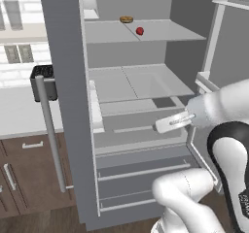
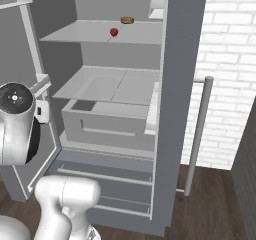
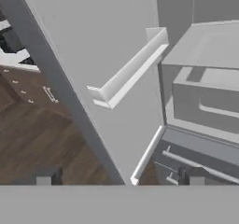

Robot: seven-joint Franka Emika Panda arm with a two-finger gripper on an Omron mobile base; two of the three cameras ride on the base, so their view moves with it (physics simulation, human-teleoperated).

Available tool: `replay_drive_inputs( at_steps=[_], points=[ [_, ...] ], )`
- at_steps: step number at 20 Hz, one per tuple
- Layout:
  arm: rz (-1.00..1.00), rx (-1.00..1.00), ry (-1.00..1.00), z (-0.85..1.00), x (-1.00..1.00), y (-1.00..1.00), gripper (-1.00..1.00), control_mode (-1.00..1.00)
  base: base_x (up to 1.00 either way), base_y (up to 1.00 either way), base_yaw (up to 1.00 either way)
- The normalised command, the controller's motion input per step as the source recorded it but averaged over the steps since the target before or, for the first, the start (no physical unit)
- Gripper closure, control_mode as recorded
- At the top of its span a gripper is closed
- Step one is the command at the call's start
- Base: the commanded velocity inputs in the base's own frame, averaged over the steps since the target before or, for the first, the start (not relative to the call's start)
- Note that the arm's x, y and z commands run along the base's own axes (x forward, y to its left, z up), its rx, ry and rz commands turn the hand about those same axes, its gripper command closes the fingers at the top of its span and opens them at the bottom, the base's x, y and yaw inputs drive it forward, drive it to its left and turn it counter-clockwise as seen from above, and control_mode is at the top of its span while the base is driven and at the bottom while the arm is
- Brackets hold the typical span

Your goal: Take the strawberry from the fridge and place it on top of the pancake, located on the dining counter.

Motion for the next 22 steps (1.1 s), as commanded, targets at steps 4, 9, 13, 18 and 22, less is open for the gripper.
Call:
replay_drive_inputs(
  at_steps=[4, 9, 13, 18, 22],
  points=[
    [-0.42, -0.45, -0.26, 0.00, -0.25, -0.45, -1.00, -1.00, 0.00, 0.00, 0.00],
    [-0.43, -0.12, -0.02, 0.00, 0.00, -0.66, -1.00, -1.00, 0.00, 0.00, 0.00],
    [-0.19, 0.04, 0.04, -0.08, 0.00, -0.16, -1.00, -1.00, 0.00, 0.00, 0.00],
    [-0.01, 0.00, 0.01, -0.01, 0.01, 0.00, -1.00, -1.00, 0.00, 0.00, 0.00],
    [0.00, 0.00, 0.01, 0.00, 0.03, 0.00, -1.00, -1.00, 0.00, 0.00, 0.00]
  ],
)
